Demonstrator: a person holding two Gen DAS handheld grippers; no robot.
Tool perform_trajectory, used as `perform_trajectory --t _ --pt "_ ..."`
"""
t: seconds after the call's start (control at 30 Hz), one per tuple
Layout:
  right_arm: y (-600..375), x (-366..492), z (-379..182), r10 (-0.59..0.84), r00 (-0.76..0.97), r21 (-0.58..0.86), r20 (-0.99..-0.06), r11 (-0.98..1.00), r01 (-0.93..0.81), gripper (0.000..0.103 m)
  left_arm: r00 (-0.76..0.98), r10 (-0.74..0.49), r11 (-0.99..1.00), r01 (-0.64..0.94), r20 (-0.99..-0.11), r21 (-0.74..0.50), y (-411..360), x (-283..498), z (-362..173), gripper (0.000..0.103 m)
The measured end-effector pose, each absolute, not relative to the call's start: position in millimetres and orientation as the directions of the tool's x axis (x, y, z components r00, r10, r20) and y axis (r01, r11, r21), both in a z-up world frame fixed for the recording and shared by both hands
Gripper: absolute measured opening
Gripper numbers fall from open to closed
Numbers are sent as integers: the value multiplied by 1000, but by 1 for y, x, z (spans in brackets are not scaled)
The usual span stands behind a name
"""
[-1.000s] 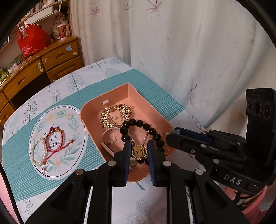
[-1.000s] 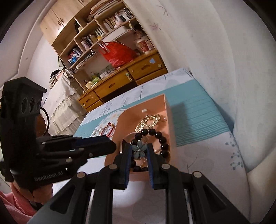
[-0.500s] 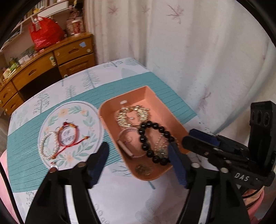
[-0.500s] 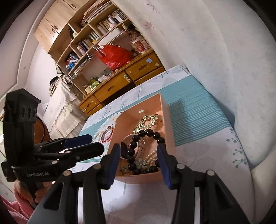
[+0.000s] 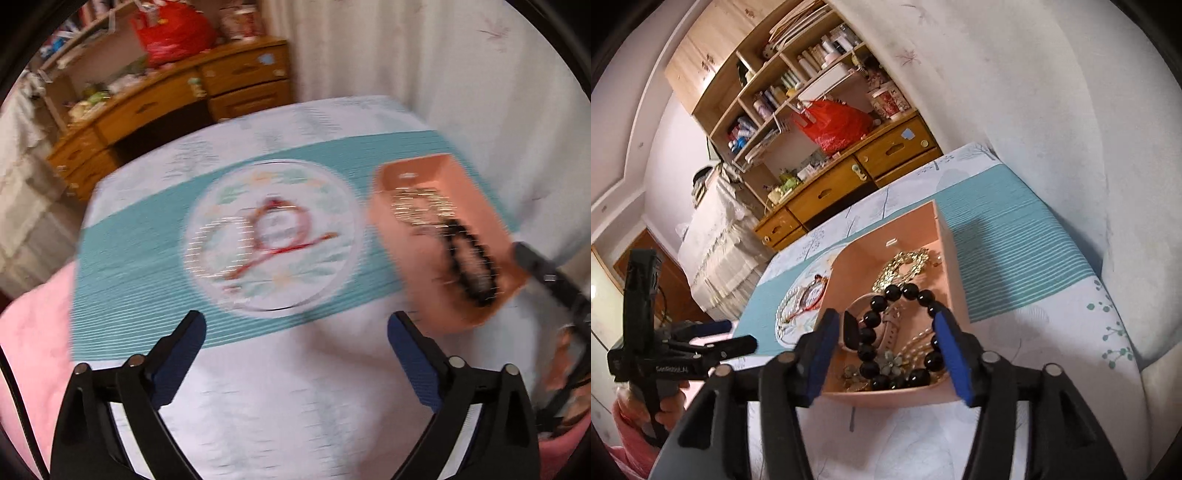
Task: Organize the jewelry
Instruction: 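Withdraw both tools from the box toward the pearl and red bracelets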
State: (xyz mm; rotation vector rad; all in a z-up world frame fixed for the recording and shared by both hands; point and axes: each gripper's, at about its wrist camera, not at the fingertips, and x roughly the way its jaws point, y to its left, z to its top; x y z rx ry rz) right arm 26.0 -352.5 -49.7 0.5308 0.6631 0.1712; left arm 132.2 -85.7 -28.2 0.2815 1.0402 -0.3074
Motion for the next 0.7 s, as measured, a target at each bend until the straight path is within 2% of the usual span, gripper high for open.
perform_trajectory --t 0.13,0.33,0.53,0.7 --pt "-338 28 -40 365 762 506 -535 860 -57 64 489 -97 950 304 -867 65 -42 142 -21 102" --pt "-304 34 -13 353 741 388 -571 912 -135 65 503 -90 971 236 -860 37 -1 155 -30 102" --pt "-267 55 10 287 713 190 -640 958 -215 65 497 -109 977 214 -861 0 21 165 -48 102" --pt "-228 85 21 271 626 21 -731 926 -376 65 513 -146 971 237 -846 -24 20 176 -50 102"
